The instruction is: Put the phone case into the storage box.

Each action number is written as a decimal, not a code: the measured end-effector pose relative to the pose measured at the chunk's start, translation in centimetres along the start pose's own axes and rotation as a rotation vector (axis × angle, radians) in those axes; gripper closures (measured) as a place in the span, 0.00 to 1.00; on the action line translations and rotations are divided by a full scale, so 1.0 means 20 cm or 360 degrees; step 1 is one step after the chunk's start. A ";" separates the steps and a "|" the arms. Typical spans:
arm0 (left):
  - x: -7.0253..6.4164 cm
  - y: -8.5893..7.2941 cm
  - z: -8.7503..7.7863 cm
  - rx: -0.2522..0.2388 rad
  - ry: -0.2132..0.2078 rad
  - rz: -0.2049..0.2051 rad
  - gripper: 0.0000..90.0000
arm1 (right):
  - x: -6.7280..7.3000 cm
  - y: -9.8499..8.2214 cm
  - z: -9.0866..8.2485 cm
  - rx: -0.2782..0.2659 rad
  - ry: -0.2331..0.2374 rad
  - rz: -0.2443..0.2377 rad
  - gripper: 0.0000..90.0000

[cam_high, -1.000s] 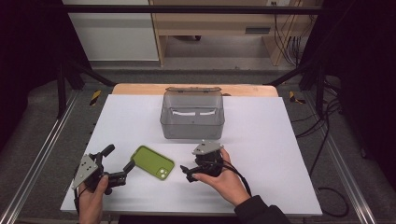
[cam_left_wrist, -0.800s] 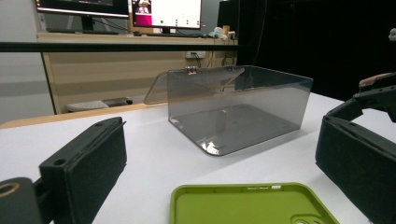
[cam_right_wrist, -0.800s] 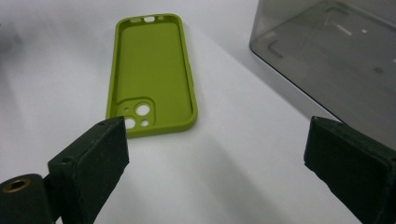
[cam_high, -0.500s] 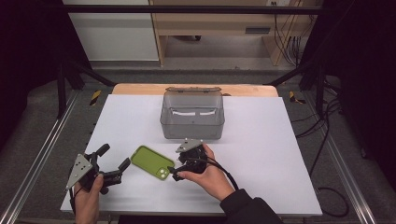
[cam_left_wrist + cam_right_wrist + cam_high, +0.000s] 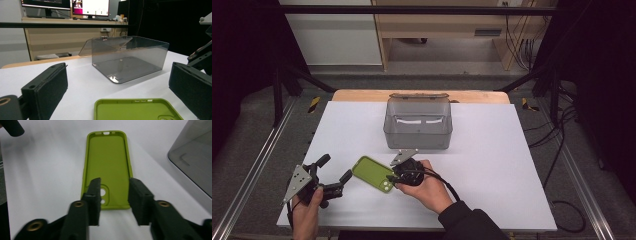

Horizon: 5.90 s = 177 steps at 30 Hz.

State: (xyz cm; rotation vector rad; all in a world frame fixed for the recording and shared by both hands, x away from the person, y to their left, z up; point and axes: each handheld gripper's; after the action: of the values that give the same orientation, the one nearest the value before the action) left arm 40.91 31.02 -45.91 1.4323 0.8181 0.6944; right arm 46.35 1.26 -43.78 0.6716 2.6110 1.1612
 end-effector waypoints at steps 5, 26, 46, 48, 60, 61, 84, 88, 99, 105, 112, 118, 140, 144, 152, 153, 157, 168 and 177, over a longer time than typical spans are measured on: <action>0.00 0.00 0.00 0.0003 0.0000 0.0008 0.01 | 0.00 0.00 0.02 0.0020 0.0021 0.0016 0.96; -0.01 0.00 0.01 0.0024 -0.0028 0.0017 0.01 | 0.05 -0.01 0.17 0.0253 0.0031 -0.0053 1.00; -0.02 -0.01 0.02 0.0035 -0.0050 0.0011 0.01 | 0.05 -0.01 0.17 0.0332 0.0019 -0.0100 1.00; -0.02 -0.01 0.02 0.0036 -0.0050 0.0012 0.01 | 0.05 -0.02 0.16 0.0350 0.0029 -0.0113 1.00; -0.02 -0.01 0.03 0.0044 -0.0055 0.0024 0.01 | 0.04 -0.08 0.10 0.0352 0.0085 -0.0127 1.00; -0.02 -0.01 0.03 0.0045 -0.0055 0.0025 0.01 | 0.04 -0.08 0.09 0.0346 0.0093 -0.0127 1.00; -0.04 -0.01 0.04 0.0063 -0.0069 0.0044 0.01 | -0.05 -0.24 -0.08 0.0355 0.0126 -0.0213 1.00; -0.04 -0.01 0.04 0.0066 -0.0070 0.0047 0.01 | -0.07 -0.27 -0.11 0.0358 0.0118 -0.0219 1.00; -0.05 -0.01 0.04 0.0082 -0.0080 0.0067 0.01 | -0.16 -0.32 -0.17 0.0349 0.0056 -0.0225 1.00; -0.05 -0.02 0.04 0.0089 -0.0084 0.0074 0.01 | -0.22 -0.33 -0.19 0.0337 0.0017 -0.0199 1.00; -0.05 -0.02 0.04 0.0092 -0.0086 0.0075 0.01 | -0.29 -0.34 -0.19 0.0304 -0.0042 -0.0171 1.00; -0.05 -0.02 0.04 0.0091 -0.0091 0.0076 0.01 | -0.31 -0.33 -0.17 0.0286 -0.0080 -0.0182 1.00; -0.06 -0.02 0.05 0.0096 -0.0099 0.0085 0.01 | -0.38 -0.30 -0.13 0.0275 -0.0217 -0.0195 1.00; -0.06 -0.02 0.05 0.0099 -0.0101 0.0087 0.01 | -0.39 -0.30 -0.12 0.0267 -0.0243 -0.0184 1.00; -0.06 -0.02 0.05 0.0113 -0.0108 0.0099 0.01 | -0.42 -0.31 -0.10 0.0215 -0.0284 -0.0159 1.00; -0.07 -0.02 0.05 0.0110 -0.0111 0.0095 0.01 | -0.42 -0.31 -0.10 0.0204 -0.0289 -0.0159 1.00; -0.07 -0.02 0.06 0.0113 -0.0116 0.0096 0.01 | -0.41 -0.31 -0.11 0.0187 -0.0284 -0.0152 1.00; -0.07 -0.02 0.04 0.0129 -0.0100 0.0081 0.02 | -0.36 -0.39 -0.31 -0.0178 -0.0333 0.0023 0.85; -0.08 -0.03 0.04 0.0156 -0.0087 0.0005 0.01 | -0.40 -0.59 -0.55 -0.0531 -0.0502 0.0302 0.32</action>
State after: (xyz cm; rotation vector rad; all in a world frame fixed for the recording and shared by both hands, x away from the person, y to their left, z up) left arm 40.61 29.36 -46.38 1.5342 0.8168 0.6221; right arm 45.58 -16.80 -45.14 0.9531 2.0685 1.3741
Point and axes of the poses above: each handheld gripper's, and its own axes: z roughly forward along the jaws, y roughly out of its top, x roughly to its left, and after that the axes turned 2 degrees about -z, right-handed
